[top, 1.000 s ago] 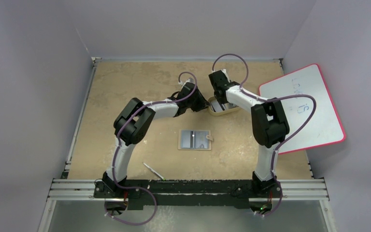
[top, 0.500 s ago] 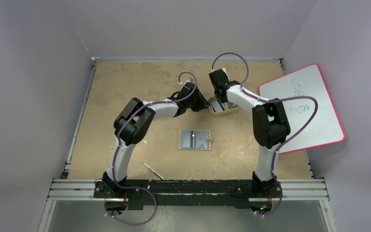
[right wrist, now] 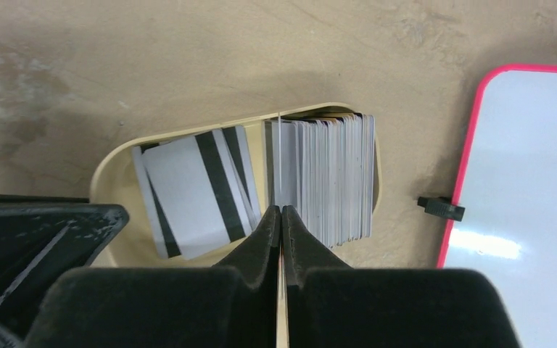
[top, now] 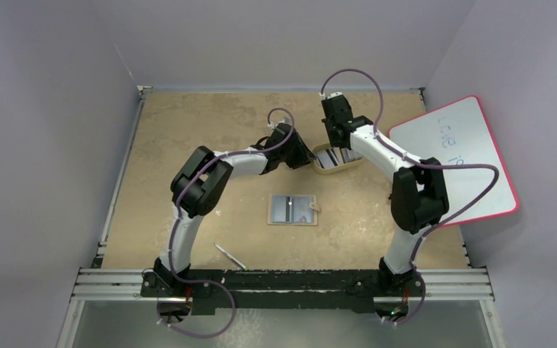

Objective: Put the credit cards into the card holder
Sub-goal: Pick up the credit card from the storage box.

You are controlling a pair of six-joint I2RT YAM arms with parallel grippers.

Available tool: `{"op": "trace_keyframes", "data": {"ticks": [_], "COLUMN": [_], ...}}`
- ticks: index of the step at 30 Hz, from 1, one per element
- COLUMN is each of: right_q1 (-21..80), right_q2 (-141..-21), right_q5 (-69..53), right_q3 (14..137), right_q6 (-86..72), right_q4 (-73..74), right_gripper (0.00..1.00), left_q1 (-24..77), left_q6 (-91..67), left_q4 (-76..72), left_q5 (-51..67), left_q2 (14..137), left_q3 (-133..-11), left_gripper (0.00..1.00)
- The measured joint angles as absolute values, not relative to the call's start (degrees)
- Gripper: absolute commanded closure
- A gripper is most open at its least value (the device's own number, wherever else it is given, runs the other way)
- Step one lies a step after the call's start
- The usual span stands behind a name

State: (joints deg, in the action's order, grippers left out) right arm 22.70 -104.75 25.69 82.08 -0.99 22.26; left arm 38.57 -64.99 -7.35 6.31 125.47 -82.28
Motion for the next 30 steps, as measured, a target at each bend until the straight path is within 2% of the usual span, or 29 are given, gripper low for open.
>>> {"op": "trace_keyframes", "data": {"ticks": [5, 10, 16, 24, 30], "right_q1": [22.41, 22.41, 22.39, 22.39, 22.39], "right_q2": [-101.43, -93.27, -80.79, -64.16, -59.83], "right_q5": [20.71, 14.31, 1.19, -16.62, -24.01], "right_q3": [81.78, 76.79, 66.52, 48.64, 40.86], "right_q6": [-1.72, -4.25, -10.81, -28.03, -41.25], "right_q4": [22.26, 20.16, 12.64, -10.57, -28.91], "right_gripper": [1.0, 1.0, 1.0, 1.0, 1.0], "left_q1": [37.65, 35.92, 33.71, 33.21, 33.06], "left_q6": [-65.3, -64.93, -64.93, -64.99, -67.79], "left_q4": [-4.73, -1.48, -4.43, -8.86, -15.09], "left_q5": [8.27, 9.76, 13.37, 20.82, 25.06], "left_q2": [125.14, 120.6, 107.24, 90.04, 82.15], "left_q3": [-82.3, -81.28, -74.48, -61.52, -56.16], "left_gripper": [0.51, 0.5, 0.52, 0.47, 0.48]}}
